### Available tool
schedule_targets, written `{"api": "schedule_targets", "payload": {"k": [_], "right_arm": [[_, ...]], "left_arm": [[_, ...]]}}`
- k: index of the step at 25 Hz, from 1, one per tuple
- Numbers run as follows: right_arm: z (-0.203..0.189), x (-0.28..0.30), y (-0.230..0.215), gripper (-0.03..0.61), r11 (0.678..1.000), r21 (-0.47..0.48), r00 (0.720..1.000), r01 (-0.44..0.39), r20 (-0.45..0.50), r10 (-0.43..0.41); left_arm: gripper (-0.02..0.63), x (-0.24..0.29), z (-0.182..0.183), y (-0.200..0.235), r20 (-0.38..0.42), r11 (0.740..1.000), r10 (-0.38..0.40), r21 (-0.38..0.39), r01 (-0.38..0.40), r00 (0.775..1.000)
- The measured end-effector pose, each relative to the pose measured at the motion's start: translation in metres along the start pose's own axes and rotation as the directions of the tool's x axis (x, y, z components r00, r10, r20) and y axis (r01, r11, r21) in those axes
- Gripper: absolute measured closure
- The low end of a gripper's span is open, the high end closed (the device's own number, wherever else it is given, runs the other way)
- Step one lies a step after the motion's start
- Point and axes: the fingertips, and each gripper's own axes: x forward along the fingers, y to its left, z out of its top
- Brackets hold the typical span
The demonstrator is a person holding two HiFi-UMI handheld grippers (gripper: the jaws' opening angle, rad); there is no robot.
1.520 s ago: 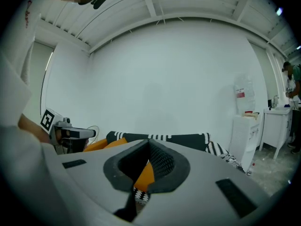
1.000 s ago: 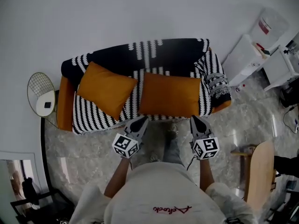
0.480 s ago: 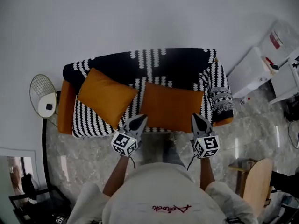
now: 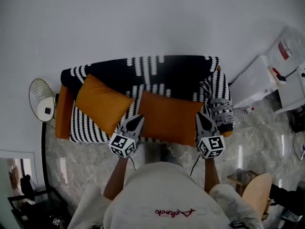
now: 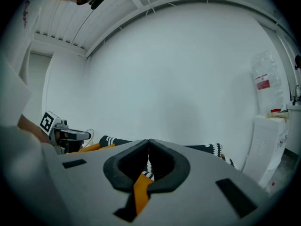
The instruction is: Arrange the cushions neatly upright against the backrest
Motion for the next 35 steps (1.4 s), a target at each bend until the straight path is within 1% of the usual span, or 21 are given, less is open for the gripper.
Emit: {"api": "schedule_targets", "payload": {"k": [5,8,14,22,28,35], "right_arm": [[-0.003,0.014,-0.026,0.551,1.000,0.004,1.000,-0.023,-0.015,0.023],[-0.008,0.022,-0.032,0.551,0.999,0.005,0.999,-0.031,-0.031,0.031],[-0.023,0.039,-0.048,0.551,1.000,0.010,0.996,-0.018,-0.084,0.018],[-0.058,0.065,-0.069,0.551,0.999,0.026,0.984,0.031,-0.175,-0.026],[-0.105,0.073,-0.082,0.551,0.996,0.067,0.966,0.066,-0.255,-0.047],[-0.185,0.055,-0.086,0.551,0.985,0.128,0.919,0.113,-0.391,-0.054]], "left_arm": [[0.571,0.020,0.004,0.006,-0.003,0.999,0.034,0.008,-0.034,0.999],[0.572,0.025,-0.001,0.013,-0.018,0.999,0.047,0.002,-0.047,0.999],[0.572,0.038,-0.027,0.035,-0.082,0.997,0.056,-0.040,-0.060,0.995],[0.571,0.064,-0.066,0.078,-0.187,0.994,0.044,-0.093,-0.062,0.981],[0.572,0.075,-0.103,0.100,-0.259,0.989,0.040,-0.126,-0.075,0.965],[0.572,0.079,-0.165,0.115,-0.341,0.975,0.044,-0.189,-0.115,0.939]]}}
